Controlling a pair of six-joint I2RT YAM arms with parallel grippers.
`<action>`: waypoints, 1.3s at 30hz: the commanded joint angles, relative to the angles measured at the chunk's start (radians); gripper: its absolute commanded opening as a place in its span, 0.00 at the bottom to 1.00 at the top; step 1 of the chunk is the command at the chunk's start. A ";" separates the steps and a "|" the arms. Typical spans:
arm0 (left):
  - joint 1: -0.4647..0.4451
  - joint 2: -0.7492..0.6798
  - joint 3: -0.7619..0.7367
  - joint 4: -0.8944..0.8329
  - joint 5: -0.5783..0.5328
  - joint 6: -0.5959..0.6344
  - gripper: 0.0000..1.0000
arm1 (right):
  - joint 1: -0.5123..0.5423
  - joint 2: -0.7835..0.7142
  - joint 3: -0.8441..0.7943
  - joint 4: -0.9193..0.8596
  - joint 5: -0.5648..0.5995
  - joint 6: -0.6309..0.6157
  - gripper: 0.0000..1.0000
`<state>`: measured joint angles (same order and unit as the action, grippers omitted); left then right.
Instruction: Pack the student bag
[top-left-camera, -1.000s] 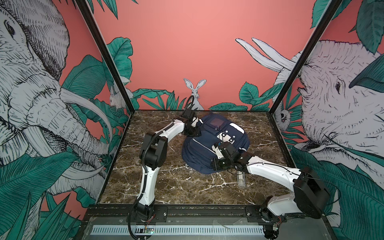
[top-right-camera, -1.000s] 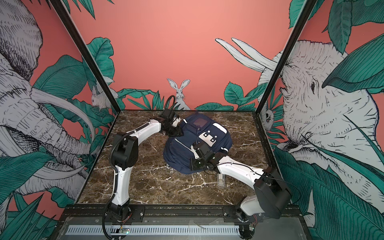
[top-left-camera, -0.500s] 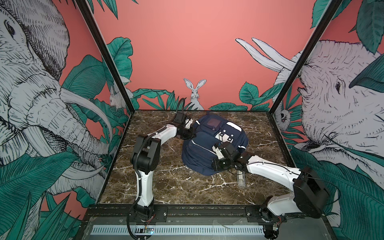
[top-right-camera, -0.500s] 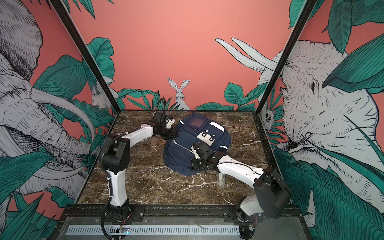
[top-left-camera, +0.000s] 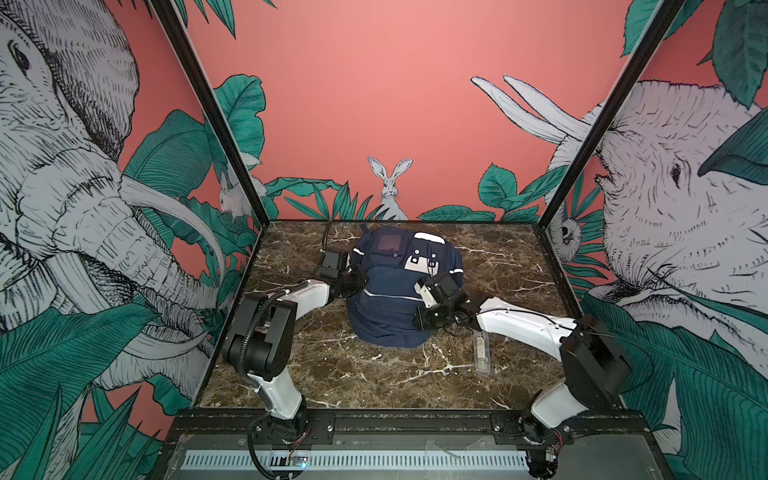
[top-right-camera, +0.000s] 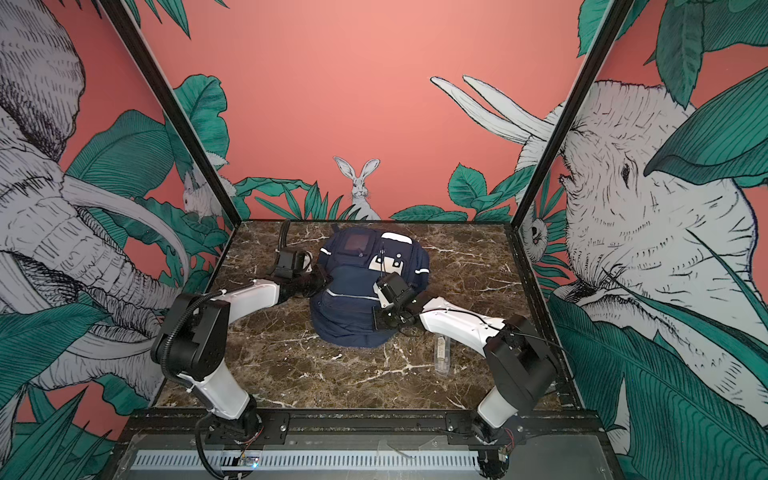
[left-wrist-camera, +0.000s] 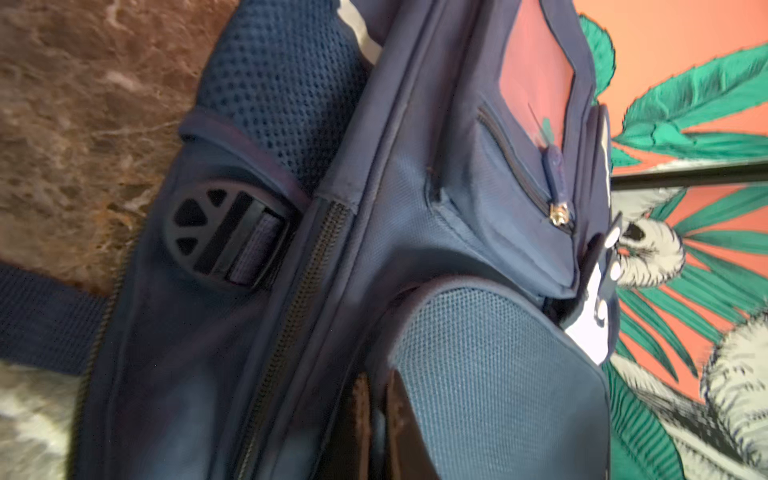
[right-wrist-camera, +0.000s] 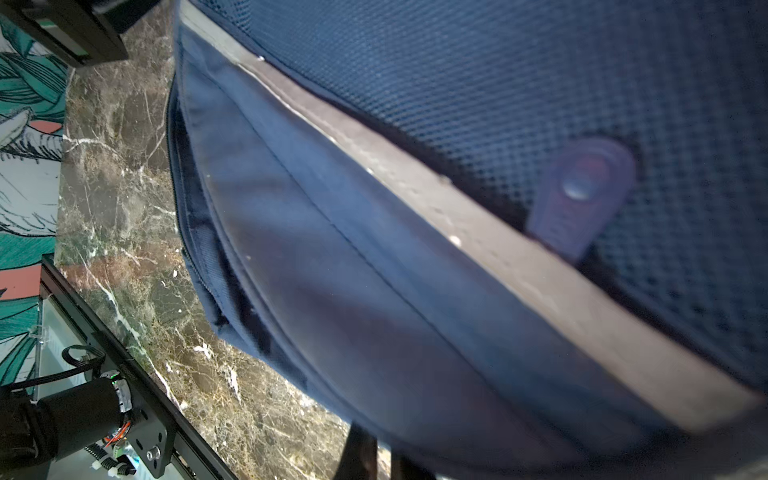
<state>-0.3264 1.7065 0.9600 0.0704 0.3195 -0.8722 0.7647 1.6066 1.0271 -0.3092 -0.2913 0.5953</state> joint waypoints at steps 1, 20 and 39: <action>-0.049 -0.074 -0.019 0.109 -0.031 -0.101 0.00 | 0.030 0.059 0.083 0.079 -0.033 -0.003 0.00; -0.089 -0.185 -0.068 0.074 -0.098 -0.111 0.00 | 0.036 0.235 0.267 0.100 -0.054 0.014 0.00; -0.091 0.055 0.362 -0.389 0.052 0.382 0.51 | -0.122 -0.050 -0.069 0.018 -0.029 -0.104 0.00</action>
<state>-0.4091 1.7157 1.2747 -0.2028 0.3000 -0.6033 0.6731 1.5780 0.9653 -0.2680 -0.3443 0.5346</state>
